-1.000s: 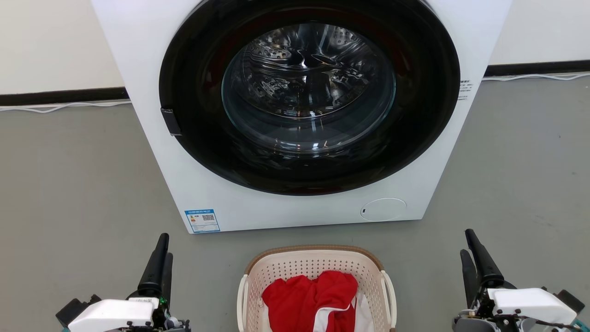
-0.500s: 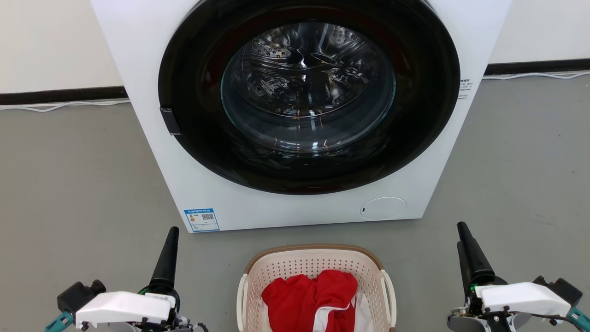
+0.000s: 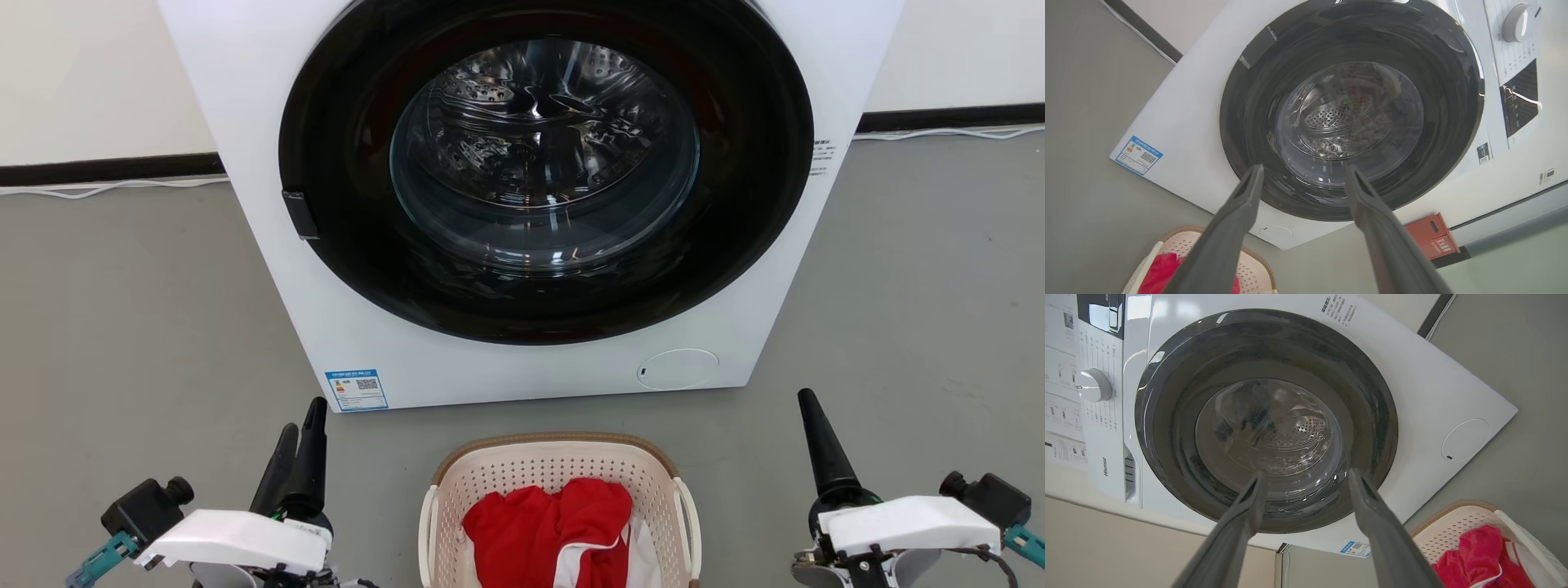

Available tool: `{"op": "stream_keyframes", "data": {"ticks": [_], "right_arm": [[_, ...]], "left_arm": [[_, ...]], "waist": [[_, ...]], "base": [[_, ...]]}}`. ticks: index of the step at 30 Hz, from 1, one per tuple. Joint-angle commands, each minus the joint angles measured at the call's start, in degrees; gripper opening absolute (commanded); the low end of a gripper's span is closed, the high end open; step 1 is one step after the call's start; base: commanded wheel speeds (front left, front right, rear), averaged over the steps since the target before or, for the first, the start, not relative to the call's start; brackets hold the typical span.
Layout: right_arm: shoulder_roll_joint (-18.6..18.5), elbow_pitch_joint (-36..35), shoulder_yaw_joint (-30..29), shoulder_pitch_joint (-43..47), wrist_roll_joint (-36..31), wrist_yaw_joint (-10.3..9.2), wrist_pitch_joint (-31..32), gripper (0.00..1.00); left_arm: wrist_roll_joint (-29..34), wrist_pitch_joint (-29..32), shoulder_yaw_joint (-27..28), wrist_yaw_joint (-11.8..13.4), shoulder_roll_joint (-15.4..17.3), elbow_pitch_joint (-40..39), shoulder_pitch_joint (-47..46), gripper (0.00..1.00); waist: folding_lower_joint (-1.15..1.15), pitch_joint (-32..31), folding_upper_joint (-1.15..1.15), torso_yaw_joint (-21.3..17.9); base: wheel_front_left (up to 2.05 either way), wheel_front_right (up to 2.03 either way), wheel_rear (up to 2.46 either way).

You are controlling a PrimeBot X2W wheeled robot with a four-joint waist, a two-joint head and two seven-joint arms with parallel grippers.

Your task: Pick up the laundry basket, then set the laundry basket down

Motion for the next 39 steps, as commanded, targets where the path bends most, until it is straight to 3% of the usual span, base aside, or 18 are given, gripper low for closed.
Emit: {"op": "stream_keyframes", "data": {"ticks": [1,14,39], "right_arm": [[-0.7,-2.0,0.9,-3.0,-2.7,0.22,-1.2,1.0],[-0.4,-2.0,1.2,-3.1,-16.4,0.26,-3.2,1.0],[0.2,-3.3,2.4,-3.8,-33.4,0.35,-7.4,1.0]], "left_arm": [[2.4,-0.7,1.0,-0.2,0.3,-2.0,-2.5,1.0],[11.6,-2.7,0.9,-0.2,-0.3,-2.2,-2.6,1.0],[27.0,-6.9,-0.4,-0.3,-0.3,-3.7,-3.2,1.0]], "waist": [[0.0,0.0,0.0,0.0],[0.0,0.1,0.0,0.0],[0.0,0.7,0.0,0.2]], "base": [[0.0,0.0,0.0],[0.0,0.0,0.0],[0.0,0.0,0.0]]}}
